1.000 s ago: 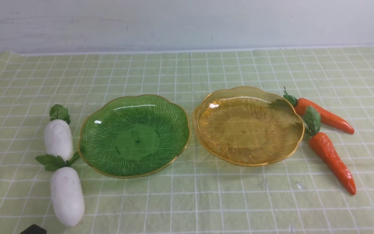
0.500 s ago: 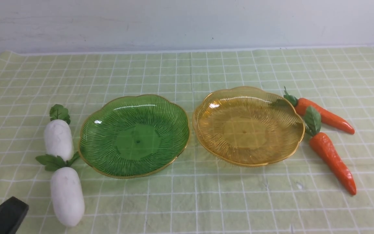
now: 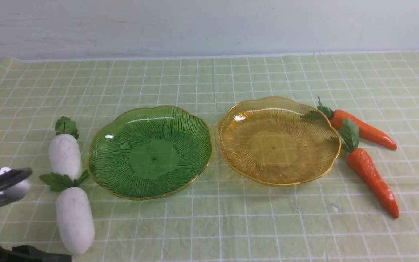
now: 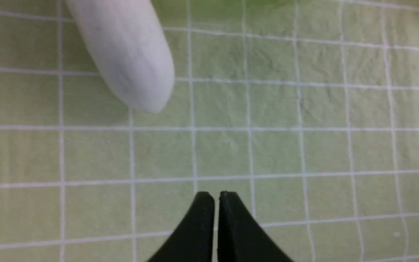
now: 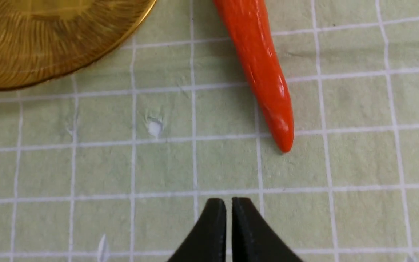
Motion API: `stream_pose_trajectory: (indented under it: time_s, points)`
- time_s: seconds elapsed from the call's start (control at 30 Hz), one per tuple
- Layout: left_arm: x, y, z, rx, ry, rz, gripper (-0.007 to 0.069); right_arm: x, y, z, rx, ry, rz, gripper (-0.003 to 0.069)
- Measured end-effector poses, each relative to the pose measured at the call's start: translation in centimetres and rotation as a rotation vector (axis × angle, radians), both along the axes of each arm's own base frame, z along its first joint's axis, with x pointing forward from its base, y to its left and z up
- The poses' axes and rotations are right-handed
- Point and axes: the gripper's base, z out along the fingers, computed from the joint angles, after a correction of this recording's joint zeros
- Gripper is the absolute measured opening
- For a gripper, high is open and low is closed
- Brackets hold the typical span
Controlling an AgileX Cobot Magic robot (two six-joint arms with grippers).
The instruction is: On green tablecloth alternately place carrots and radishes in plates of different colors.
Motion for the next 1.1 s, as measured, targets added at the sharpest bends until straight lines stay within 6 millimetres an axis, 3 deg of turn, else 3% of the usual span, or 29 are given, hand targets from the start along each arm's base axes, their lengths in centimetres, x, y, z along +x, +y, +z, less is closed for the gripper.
stream_pose_trajectory:
  time_s: [0.13,0.3,0.57,0.83,1.1]
  points:
    - [0.6,0.1,-0.4,0.018,0.032,-0.002,0.0010,3.2,0.3,-1.5,-0.023,0.040,0.024,0.0093]
    - [0.8,0.1,-0.6,0.021,0.047,-0.001,0.0016,6.4,0.5,-3.6,-0.064,0.054,0.072,0.0233]
    - [0.7,0.1,-0.7,0.021,0.052,-0.002,0.0027,8.8,0.2,-7.4,-0.179,0.094,0.160,0.0442]
    - [0.6,0.1,-0.7,0.020,0.063,-0.005,0.0034,9.4,0.1,-10.3,-0.212,0.159,0.196,0.0447]
    - [0.6,0.1,-0.7,0.020,0.065,-0.006,0.0034,9.7,0.1,-10.2,-0.221,0.186,0.197,0.0312]
